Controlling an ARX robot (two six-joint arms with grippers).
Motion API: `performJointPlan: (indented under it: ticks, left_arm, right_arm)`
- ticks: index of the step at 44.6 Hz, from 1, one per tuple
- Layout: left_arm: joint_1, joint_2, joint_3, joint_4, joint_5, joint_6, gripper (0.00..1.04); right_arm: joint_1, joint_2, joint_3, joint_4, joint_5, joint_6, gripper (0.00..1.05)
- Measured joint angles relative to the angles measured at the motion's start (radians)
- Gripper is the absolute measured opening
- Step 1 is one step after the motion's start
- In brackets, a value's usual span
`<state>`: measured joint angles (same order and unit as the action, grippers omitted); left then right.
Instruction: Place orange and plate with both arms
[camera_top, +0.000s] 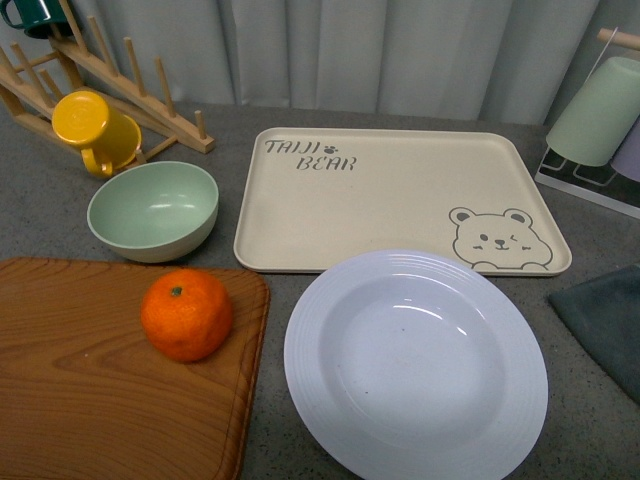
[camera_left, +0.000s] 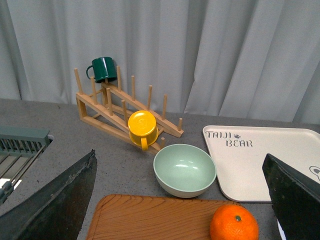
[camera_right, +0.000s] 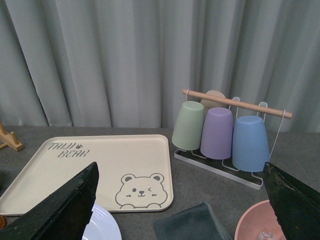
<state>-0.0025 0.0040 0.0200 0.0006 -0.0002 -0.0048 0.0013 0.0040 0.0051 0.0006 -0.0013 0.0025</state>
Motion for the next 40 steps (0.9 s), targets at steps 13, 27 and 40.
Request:
performJointPlan:
  ticks: [13,27,40]
  left_arm:
    - [0.000,0.000,0.000,0.000,0.000,0.000,0.98]
    - [0.000,0.000,0.000,0.000,0.000,0.000,0.98]
    - [0.000,0.000,0.000,0.000,0.000,0.000,0.98]
  right_arm:
    - [0.000,0.000,0.000,0.000,0.000,0.000,0.96]
    - [0.000,0.000,0.000,0.000,0.000,0.000,0.96]
    - [0.000,0.000,0.000,0.000,0.000,0.000,0.96]
